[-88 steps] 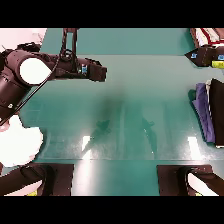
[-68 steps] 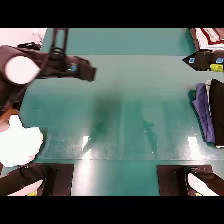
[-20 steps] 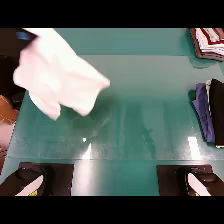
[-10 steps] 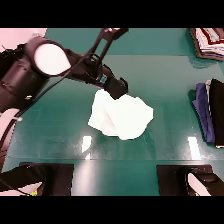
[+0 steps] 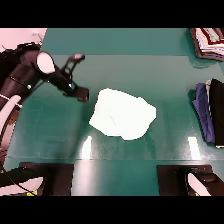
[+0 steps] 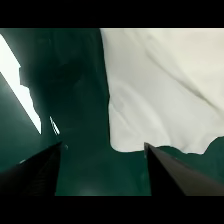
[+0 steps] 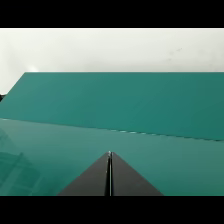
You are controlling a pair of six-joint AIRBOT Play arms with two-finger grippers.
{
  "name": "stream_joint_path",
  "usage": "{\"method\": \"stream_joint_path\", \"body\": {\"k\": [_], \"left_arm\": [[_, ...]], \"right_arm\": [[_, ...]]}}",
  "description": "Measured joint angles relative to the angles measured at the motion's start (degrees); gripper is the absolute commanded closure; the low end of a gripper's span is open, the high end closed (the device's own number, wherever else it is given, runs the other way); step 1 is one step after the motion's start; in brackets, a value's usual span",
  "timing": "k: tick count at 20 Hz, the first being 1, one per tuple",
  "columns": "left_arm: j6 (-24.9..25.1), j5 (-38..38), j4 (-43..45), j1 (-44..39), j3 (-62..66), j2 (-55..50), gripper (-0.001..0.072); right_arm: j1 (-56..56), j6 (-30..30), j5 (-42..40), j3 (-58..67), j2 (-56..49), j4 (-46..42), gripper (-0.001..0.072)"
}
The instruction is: Fold the shirts.
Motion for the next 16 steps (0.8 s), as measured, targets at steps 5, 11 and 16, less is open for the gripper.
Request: {"method": "stream_joint_path", "body": {"k": [5,11,16], "left_arm": [[2.45,9.46,-10.69,1.33,-16.04,-0.07,0.0106],[5.25,17.31,-18.78,1.73,-25.44,0.00,0.0107],[6.01,20.15,-20.22,1.70,-27.80,-0.24,0.0681]], "right_arm": [[0.00,0.00,0.31,0.00,0.00,0.00,0.0694],[0.00,0.00,0.37,0.00,0.00,0.02,0.0694],[0.00,0.00,0.50,0.00,0.00,0.00,0.0694]]}}
